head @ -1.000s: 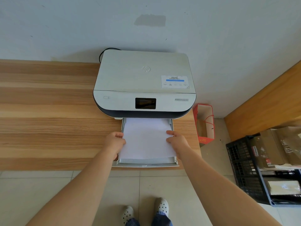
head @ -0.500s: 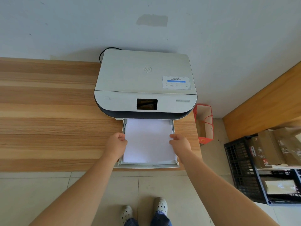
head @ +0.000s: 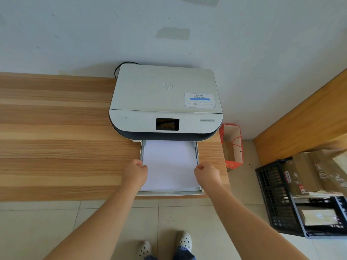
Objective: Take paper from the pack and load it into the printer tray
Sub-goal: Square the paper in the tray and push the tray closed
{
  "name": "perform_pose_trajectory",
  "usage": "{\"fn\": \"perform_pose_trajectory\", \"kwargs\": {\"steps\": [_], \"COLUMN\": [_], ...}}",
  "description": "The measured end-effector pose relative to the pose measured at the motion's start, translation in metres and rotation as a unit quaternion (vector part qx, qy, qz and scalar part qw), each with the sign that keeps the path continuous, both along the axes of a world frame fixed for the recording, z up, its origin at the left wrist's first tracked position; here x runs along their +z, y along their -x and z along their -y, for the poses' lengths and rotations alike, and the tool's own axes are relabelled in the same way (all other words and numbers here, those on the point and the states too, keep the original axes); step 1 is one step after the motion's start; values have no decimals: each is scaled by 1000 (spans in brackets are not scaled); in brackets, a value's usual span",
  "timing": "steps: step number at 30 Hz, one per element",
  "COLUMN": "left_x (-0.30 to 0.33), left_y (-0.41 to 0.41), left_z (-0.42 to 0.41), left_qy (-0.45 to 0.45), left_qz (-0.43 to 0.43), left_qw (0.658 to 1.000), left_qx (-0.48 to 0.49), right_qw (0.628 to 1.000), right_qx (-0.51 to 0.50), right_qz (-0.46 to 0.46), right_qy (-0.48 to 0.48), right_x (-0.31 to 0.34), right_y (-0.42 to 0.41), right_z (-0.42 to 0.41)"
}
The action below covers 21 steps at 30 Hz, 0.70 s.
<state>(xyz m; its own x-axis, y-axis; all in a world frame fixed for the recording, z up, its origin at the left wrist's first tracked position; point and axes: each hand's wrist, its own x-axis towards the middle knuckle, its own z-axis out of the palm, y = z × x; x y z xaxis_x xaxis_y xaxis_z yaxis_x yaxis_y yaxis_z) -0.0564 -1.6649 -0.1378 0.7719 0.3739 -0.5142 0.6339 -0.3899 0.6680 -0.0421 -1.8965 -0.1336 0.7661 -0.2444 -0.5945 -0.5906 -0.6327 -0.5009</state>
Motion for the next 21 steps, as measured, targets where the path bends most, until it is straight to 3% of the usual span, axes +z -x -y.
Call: {"fn": "perform_pose_trajectory", "kwargs": {"steps": [8, 10, 12, 14, 17, 19, 21], "left_x": [-4, -3, -3, -4, -10, -15, -17], "left_y": [-1, 1, 2, -1, -8, -11, -12], "left_z": [0, 0, -3, -6, -7, -7, -6], "left_qy": [24, 8, -43, -121, -220, -255, -263], "left_qz": [-18, -2, 36, 60, 30, -3, -24], "left_qw": [1000, 999, 988, 942, 830, 790, 777], "left_qx": [7, -37, -142, -307, -512, -557, -572], "right_qw": [999, 998, 994, 972, 877, 833, 807], "right_qx": [37, 58, 96, 213, 458, 529, 560], "right_qz": [-12, -6, 26, 73, 90, 85, 85], "right_qy": [19, 26, 44, 73, 117, 141, 167], "right_x": [3, 5, 6, 4, -2, -9, -17], "right_y": [-2, -4, -9, -15, -19, -19, -18], "right_z": [2, 5, 9, 9, 0, -4, -4]}}
